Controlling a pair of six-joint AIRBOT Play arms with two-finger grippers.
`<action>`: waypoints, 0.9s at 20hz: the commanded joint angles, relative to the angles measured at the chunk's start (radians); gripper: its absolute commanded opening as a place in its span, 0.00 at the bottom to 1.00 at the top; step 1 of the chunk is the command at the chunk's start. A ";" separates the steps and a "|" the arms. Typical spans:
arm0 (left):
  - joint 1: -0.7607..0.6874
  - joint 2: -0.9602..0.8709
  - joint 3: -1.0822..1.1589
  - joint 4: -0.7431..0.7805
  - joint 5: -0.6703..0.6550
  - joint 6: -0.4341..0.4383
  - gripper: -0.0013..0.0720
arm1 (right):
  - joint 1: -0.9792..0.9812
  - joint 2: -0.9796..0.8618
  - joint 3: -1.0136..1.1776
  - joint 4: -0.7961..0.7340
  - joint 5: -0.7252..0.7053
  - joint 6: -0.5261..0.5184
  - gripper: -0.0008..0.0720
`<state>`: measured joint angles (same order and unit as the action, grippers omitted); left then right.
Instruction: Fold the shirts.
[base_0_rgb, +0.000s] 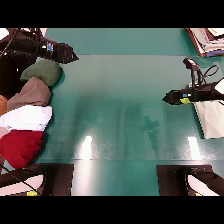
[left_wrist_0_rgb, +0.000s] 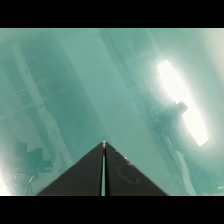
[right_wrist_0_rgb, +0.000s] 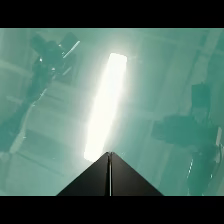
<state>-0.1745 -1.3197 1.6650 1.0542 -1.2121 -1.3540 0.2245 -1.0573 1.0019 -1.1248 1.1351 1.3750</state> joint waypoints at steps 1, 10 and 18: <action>0.000 0.001 0.000 0.000 0.000 0.000 0.06 | 0.002 -0.001 0.001 0.000 -0.002 0.001 0.04; 0.000 0.001 0.000 0.000 0.000 0.000 0.06 | 0.002 -0.001 0.001 0.000 0.002 0.001 0.04; 0.003 -0.003 0.000 0.237 0.174 -0.043 0.86 | 0.002 -0.001 0.001 0.000 0.001 0.001 0.04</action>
<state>-0.1753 -1.3201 1.6650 1.1225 -1.1320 -1.3579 0.2256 -1.0576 1.0019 -1.1248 1.1362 1.3758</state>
